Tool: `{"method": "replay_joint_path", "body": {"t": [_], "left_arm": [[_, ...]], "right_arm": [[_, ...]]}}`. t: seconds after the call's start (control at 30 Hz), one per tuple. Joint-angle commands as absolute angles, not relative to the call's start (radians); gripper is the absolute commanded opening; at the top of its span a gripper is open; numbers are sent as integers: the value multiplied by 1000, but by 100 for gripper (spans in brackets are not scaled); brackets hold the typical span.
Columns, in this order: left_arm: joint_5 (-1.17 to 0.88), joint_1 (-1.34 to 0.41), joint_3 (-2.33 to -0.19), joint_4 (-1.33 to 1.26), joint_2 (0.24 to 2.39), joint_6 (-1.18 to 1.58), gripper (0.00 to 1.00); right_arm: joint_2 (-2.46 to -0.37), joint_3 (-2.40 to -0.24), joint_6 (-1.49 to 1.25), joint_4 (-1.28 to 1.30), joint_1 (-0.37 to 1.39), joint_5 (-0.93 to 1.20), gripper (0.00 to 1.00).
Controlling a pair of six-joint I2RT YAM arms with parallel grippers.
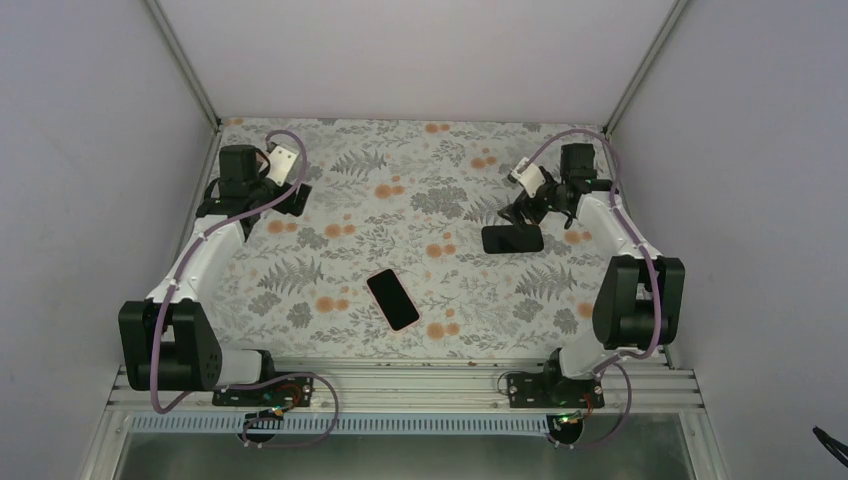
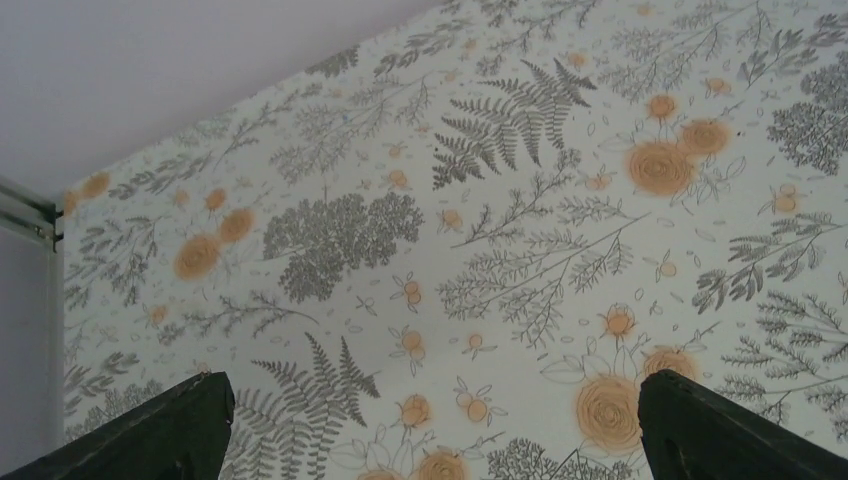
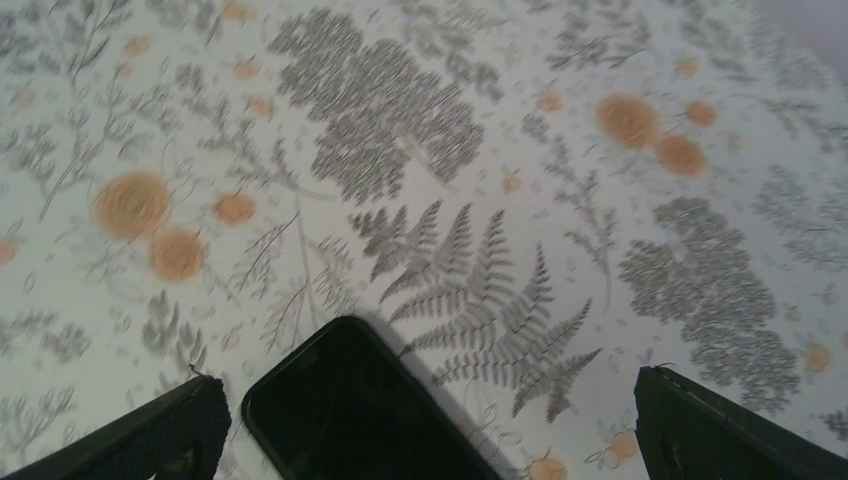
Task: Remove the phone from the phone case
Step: Pick up the phone at the center of the board.
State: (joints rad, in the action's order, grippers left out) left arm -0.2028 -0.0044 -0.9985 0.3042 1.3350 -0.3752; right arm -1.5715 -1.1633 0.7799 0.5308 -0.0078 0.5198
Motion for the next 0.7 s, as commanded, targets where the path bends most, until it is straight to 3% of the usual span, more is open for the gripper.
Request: {"method": "replay_joint_path", "body": {"t": [0.0,0.37,0.67], "left_arm": [[-209,7,-986,356,1298,-407,100],[-263,11,-1013,362,1284,-480,100],[-256,10,-974,360,1302,-495,100]], "right_arm": [[-1594,-1210,1027,770,-17,578,100],[-1792,-1383,1549,1134,19,355,100],[-1908,-1399,1610,1026,68,216,100]]}}
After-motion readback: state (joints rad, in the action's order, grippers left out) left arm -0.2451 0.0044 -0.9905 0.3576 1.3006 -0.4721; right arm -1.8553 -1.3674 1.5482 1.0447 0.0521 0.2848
